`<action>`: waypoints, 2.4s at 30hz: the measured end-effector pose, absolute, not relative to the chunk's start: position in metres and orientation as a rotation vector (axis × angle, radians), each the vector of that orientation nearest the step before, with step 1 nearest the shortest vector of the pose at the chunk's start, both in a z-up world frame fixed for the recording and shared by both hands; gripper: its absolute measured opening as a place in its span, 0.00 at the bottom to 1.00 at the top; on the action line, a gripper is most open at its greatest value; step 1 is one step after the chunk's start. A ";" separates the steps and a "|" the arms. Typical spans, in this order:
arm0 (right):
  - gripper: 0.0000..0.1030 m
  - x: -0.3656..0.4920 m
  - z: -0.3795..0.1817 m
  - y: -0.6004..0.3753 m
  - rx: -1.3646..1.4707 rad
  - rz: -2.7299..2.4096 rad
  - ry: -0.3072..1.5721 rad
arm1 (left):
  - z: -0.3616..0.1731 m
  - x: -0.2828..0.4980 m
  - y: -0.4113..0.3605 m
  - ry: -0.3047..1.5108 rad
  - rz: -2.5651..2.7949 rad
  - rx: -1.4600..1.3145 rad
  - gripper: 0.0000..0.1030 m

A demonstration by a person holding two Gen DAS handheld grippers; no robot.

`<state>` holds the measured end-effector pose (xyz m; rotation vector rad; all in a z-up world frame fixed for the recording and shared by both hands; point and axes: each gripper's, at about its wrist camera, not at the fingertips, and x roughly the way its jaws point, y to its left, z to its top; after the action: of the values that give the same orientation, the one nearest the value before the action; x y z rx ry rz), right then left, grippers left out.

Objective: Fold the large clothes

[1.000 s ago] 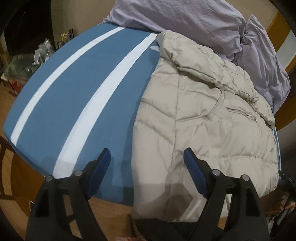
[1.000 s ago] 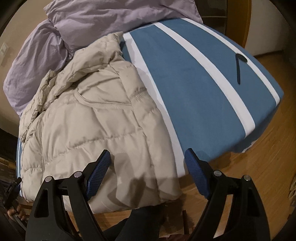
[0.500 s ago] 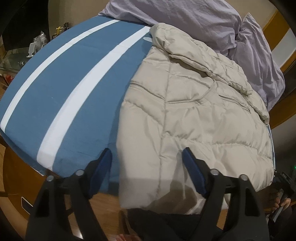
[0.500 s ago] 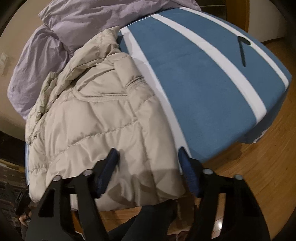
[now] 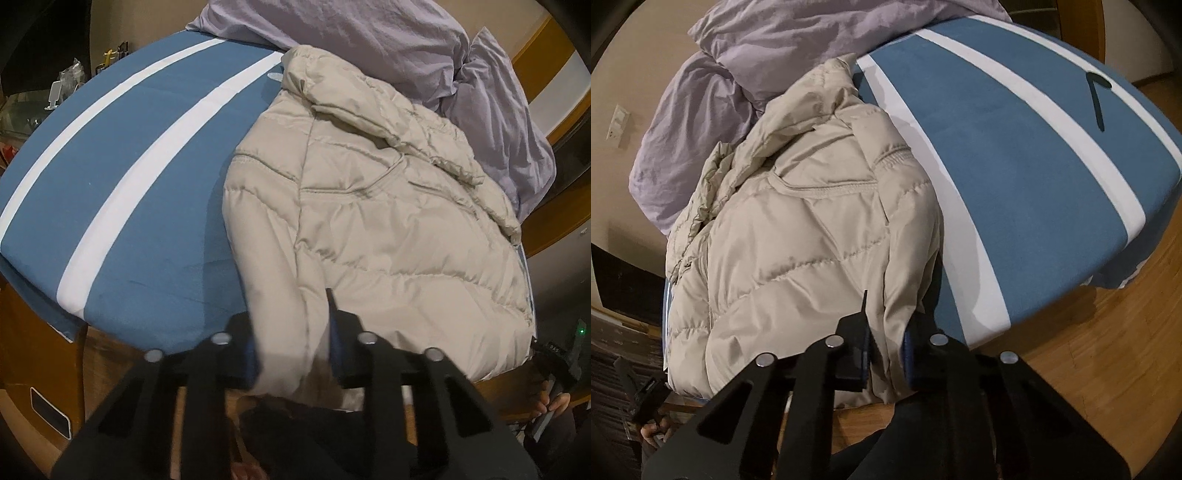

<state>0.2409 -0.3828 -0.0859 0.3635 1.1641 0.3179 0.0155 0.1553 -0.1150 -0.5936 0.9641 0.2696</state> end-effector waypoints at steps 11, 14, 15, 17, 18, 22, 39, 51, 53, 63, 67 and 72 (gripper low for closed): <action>0.10 0.255 -0.037 -0.370 0.340 0.360 1.015 | -0.070 0.023 0.160 0.879 0.256 -0.576 0.12; 0.10 0.264 -0.023 -0.362 0.320 0.371 0.975 | -0.054 0.030 0.163 0.848 0.256 -0.557 0.12; 0.10 0.266 -0.019 -0.360 0.312 0.373 0.964 | -0.048 0.033 0.164 0.835 0.258 -0.553 0.12; 0.10 0.272 -0.010 -0.354 0.294 0.374 0.942 | -0.039 0.038 0.167 0.816 0.264 -0.545 0.12; 0.10 0.276 -0.006 -0.350 0.280 0.374 0.931 | -0.034 0.043 0.169 0.806 0.270 -0.541 0.12; 0.10 0.293 0.008 -0.333 0.225 0.368 0.894 | -0.015 0.061 0.178 0.775 0.286 -0.521 0.12; 0.10 0.386 0.035 -0.286 0.160 0.343 0.843 | 0.033 0.168 0.214 0.703 0.296 -0.495 0.12; 0.10 0.475 0.048 -0.250 0.150 0.351 0.839 | 0.042 0.255 0.242 0.699 0.332 -0.504 0.12; 0.10 0.488 0.044 -0.246 0.148 0.350 0.847 | 0.037 0.270 0.246 0.715 0.346 -0.508 0.12; 0.10 0.549 0.000 -0.225 0.157 0.306 0.945 | -0.003 0.329 0.258 0.829 0.426 -0.479 0.13; 0.10 0.564 -0.019 -0.220 0.153 0.286 0.992 | -0.024 0.346 0.267 0.877 0.457 -0.498 0.14; 0.11 0.580 -0.039 -0.214 0.160 0.273 1.032 | -0.046 0.361 0.277 0.914 0.472 -0.517 0.17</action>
<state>0.5798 -0.2143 -0.0389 0.1603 1.0316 0.2733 0.3610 0.2773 -0.0457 -0.5169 0.9140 0.4725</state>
